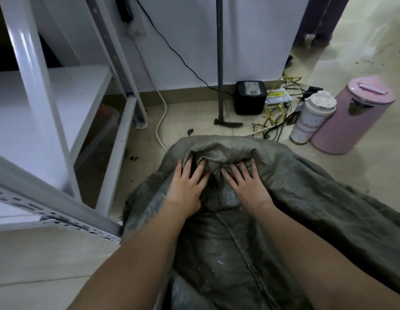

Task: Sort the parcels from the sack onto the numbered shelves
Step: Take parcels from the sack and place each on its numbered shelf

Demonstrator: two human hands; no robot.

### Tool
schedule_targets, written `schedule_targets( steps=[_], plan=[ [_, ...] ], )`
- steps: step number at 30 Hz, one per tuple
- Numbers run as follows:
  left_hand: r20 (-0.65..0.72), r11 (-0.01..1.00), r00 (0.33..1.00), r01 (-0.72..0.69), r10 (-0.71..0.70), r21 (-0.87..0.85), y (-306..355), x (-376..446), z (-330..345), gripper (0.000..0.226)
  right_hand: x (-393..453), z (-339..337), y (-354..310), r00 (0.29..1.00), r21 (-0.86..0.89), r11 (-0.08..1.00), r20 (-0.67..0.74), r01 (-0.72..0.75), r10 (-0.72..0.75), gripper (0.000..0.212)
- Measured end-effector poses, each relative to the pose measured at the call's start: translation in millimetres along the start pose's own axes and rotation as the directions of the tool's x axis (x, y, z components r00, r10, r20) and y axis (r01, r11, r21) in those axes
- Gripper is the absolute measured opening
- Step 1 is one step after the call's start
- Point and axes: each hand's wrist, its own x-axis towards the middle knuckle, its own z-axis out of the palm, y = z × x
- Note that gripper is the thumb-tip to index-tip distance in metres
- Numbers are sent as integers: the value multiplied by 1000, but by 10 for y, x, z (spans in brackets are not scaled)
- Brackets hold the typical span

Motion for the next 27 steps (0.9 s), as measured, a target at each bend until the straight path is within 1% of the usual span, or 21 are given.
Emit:
schedule_targets(
  steps=[2,4,5,6,7,8,10,12,14,15,16,17,18,19,20,21,23,25,27],
  plan=[
    [-8,1000,1000,7,-7,-5,18,-3,41,75,16,91,-62,999,51,998,-45,-22,24,82],
    [-20,1000,1000,-9,9,0,57,-9,53,75,10,114,-56,994,105,994,-98,-28,39,71],
    [-31,1000,999,-16,15,-5,77,-13,58,74,5,109,-38,989,120,993,-142,-19,36,60],
    [-50,1000,999,-20,19,-22,101,-13,62,74,6,121,0,976,131,991,-216,2,26,44],
    [-71,999,997,-25,23,-36,117,-15,44,74,2,93,59,958,156,988,-284,10,35,33],
    [-85,999,996,-33,29,-38,124,-16,25,76,11,51,124,937,182,983,-346,11,53,28],
    [-139,997,989,-63,58,-32,125,-13,-21,83,18,-142,277,896,235,972,-432,-1,106,23],
    [-228,991,966,-133,122,-34,111,-10,-91,91,70,-381,442,851,266,964,-500,-24,159,23],
    [-345,979,918,-206,196,7,97,-1,-158,92,144,-613,609,827,305,952,-526,-34,198,31],
    [-382,973,896,-228,228,46,88,-3,-199,89,180,-717,683,820,327,945,-532,-29,209,31],
    [-377,962,885,-256,272,92,81,-3,-249,84,221,-806,756,813,340,940,-541,-24,216,28],
    [-333,945,885,-290,325,153,76,1,-303,77,245,-901,821,807,333,943,-550,-24,215,26],
    [-254,922,895,-312,366,231,69,7,-357,69,280,-970,882,780,310,951,-591,-16,205,26],
    [-158,907,919,-308,362,288,37,18,-402,61,305,-1036,941,757,285,958,-625,-1,187,27],
    [-82,899,944,-274,319,343,-25,43,-425,56,318,-1098,993,739,262,965,-655,27,157,28],
    [-56,899,965,-216,256,382,-115,59,-447,54,321,-1158,1034,729,223,972,-677,72,101,28],
    [-23,867,988,-121,151,484,-333,79,-485,54,324,-1231,1107,704,79,980,-706,183,-74,22],
    [0,808,995,-84,104,583,-556,35,-543,57,312,-1263,1144,679,-68,950,-684,305,-267,19],
    [21,754,998,-63,66,653,-757,31,-553,60,306,-1274,1119,617,-181,896,-669,405,-414,20]
  ],
)
